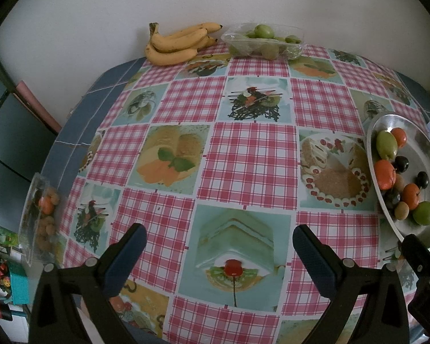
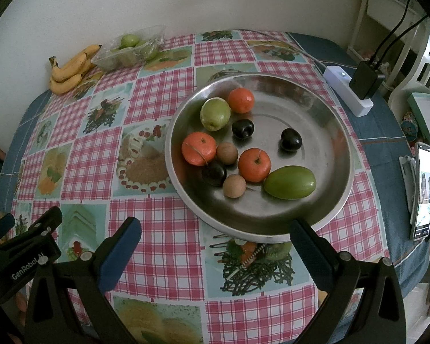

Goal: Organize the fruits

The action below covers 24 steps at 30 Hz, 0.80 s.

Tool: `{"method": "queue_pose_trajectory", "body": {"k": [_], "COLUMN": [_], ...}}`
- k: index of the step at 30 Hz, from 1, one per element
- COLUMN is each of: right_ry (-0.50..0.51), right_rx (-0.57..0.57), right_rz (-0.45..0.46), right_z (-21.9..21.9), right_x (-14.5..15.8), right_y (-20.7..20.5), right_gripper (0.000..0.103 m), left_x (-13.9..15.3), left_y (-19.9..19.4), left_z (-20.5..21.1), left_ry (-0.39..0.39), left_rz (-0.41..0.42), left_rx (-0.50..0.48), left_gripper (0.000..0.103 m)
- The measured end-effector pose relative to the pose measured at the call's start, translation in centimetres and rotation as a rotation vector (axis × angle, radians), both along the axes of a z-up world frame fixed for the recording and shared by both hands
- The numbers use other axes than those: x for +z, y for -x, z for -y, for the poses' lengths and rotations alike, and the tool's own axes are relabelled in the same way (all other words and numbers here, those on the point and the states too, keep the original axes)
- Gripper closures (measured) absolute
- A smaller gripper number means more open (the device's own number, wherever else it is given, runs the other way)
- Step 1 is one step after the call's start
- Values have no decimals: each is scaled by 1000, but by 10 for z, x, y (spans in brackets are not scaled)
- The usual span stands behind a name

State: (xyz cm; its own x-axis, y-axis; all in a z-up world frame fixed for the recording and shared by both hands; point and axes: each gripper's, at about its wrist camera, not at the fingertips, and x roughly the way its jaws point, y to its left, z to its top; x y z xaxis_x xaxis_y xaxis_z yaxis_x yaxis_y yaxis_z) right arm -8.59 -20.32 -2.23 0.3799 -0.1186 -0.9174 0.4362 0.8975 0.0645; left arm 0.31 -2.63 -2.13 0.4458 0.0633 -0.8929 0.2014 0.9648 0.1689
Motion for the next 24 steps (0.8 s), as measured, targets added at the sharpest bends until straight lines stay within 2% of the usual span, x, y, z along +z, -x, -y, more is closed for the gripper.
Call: {"method": "queue_pose_trajectory", "body": {"k": [24], "right_ry": [-1], "right_rx": [-3], "right_rz": [-2], "right_z": [-1], "right_x": [-1], "right_y": [0], "right_gripper": [0], "left_x": [0], "left_y": [-1], "left_z": [-3], "left_ry": [5], "left_rz": [3], "left_rx": [7], "left_gripper": [0]}}
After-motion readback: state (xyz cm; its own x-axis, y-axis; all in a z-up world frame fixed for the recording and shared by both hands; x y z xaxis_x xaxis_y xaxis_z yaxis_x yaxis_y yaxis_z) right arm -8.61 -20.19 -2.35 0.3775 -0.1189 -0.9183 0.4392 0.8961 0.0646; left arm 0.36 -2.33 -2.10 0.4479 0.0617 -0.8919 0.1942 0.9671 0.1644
